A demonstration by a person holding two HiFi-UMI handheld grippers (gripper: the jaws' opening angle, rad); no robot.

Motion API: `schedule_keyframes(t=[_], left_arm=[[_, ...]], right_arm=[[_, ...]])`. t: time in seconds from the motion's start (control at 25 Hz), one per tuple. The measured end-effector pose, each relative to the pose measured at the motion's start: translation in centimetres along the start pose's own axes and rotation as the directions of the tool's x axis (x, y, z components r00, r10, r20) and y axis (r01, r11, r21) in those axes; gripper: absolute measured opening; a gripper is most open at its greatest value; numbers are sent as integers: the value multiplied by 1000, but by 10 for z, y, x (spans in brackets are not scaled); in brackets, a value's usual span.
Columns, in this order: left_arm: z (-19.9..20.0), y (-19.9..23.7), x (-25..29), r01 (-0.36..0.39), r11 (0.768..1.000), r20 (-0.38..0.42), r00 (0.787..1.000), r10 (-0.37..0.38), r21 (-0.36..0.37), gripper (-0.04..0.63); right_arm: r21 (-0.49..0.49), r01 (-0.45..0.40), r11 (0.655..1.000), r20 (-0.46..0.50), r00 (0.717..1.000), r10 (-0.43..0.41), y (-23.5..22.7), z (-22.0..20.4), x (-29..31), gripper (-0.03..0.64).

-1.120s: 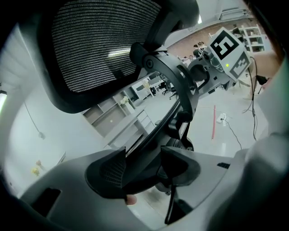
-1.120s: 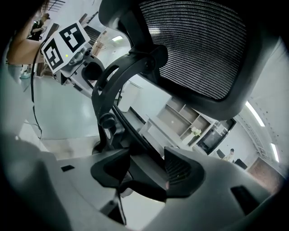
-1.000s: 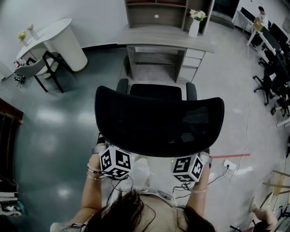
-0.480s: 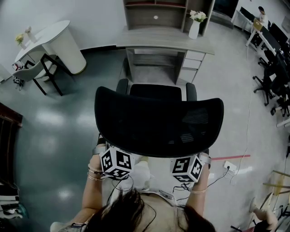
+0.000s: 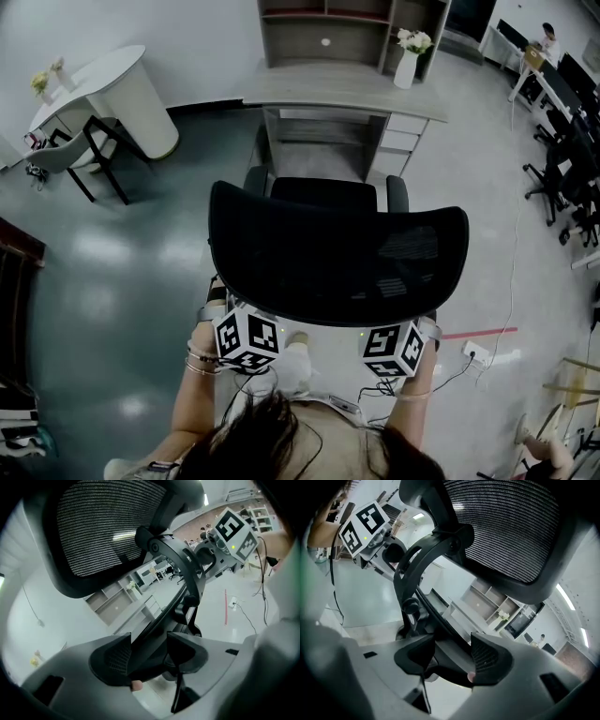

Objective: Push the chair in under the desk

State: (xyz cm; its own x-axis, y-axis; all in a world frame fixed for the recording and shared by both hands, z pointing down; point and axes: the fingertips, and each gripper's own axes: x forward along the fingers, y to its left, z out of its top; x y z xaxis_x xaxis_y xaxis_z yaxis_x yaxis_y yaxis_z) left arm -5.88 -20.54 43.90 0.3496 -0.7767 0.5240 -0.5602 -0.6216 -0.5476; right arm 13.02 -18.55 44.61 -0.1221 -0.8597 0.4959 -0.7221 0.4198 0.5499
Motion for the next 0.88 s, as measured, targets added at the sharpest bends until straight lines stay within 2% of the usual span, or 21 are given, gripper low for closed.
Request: schedule_keyframes(t=[0.88], left_arm=[[0,44,43,34,999,29,999,-34,9,235]], right_arm=[[16,10,1000,-49,999,-9,-19,23,52,235]])
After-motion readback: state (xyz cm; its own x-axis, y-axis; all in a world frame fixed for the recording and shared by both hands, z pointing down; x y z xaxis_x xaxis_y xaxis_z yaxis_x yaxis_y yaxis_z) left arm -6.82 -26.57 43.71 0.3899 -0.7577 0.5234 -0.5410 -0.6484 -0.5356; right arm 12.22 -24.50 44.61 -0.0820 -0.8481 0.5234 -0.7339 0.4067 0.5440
